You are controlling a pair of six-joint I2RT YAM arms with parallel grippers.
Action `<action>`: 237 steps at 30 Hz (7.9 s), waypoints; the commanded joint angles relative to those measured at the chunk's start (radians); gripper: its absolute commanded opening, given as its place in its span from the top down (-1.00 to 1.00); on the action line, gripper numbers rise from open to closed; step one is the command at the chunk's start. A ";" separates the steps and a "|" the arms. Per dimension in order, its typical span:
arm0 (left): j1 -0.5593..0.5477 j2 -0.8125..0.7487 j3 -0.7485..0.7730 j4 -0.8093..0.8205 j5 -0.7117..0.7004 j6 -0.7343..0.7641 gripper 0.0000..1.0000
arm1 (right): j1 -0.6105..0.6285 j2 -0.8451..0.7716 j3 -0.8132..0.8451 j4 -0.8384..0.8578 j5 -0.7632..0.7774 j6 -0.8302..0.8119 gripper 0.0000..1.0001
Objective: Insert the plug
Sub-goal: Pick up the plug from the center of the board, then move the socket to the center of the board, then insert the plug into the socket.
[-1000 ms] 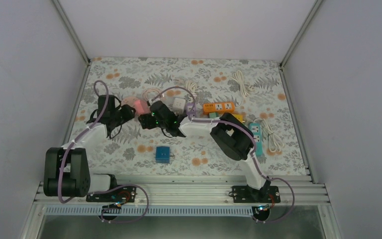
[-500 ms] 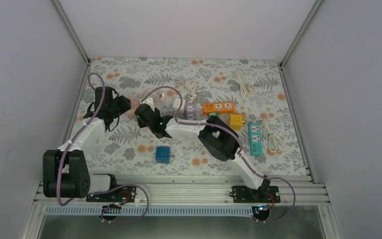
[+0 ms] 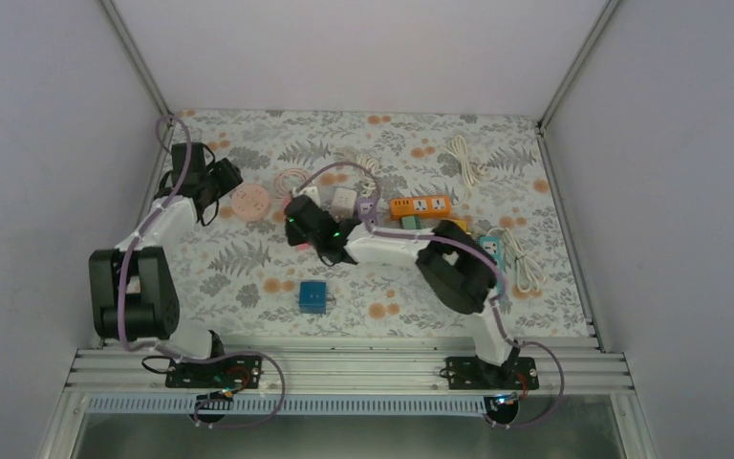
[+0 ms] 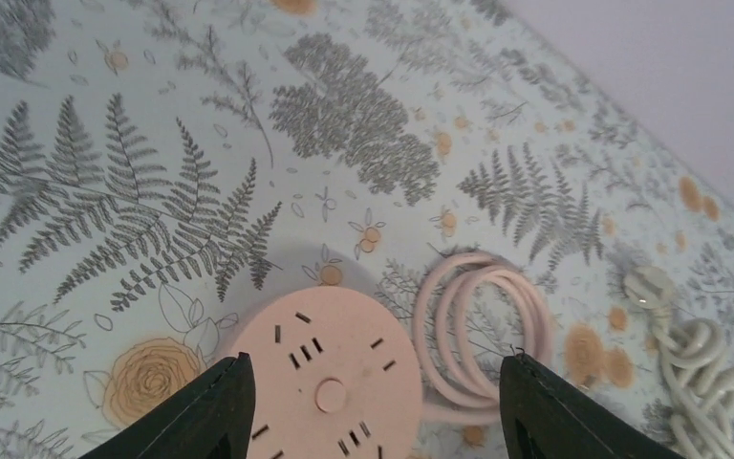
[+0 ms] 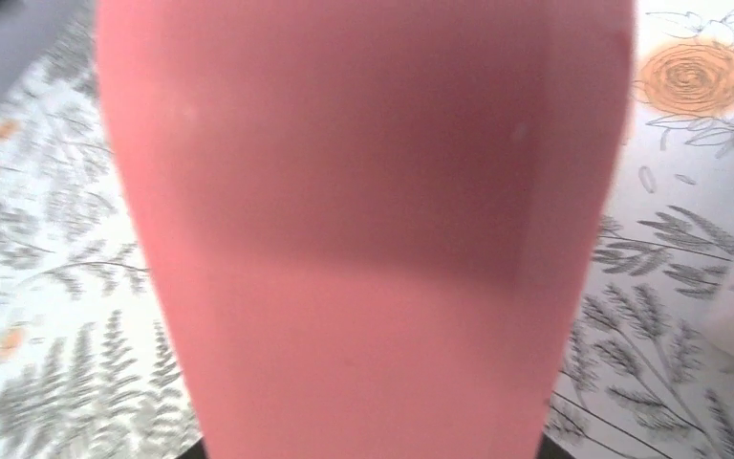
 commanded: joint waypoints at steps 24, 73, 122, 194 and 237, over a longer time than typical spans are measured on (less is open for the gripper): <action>-0.010 0.489 0.208 -0.030 0.169 0.353 -0.26 | -0.237 -0.240 -0.246 0.160 -0.813 0.392 0.56; -0.041 -0.028 -0.302 0.070 0.051 0.093 0.10 | -0.344 0.110 0.065 0.164 -1.301 0.515 0.57; 0.063 -0.050 -0.255 0.057 -0.074 0.058 0.23 | -0.194 0.160 -0.016 0.255 -1.077 0.811 0.56; -0.038 -0.359 -0.509 -0.062 0.209 0.028 0.25 | -0.175 0.278 -0.245 0.330 -0.868 0.641 0.15; -0.035 -0.178 -0.445 -0.024 0.135 0.074 0.48 | -0.203 -0.053 -0.239 0.187 -0.731 0.372 -0.72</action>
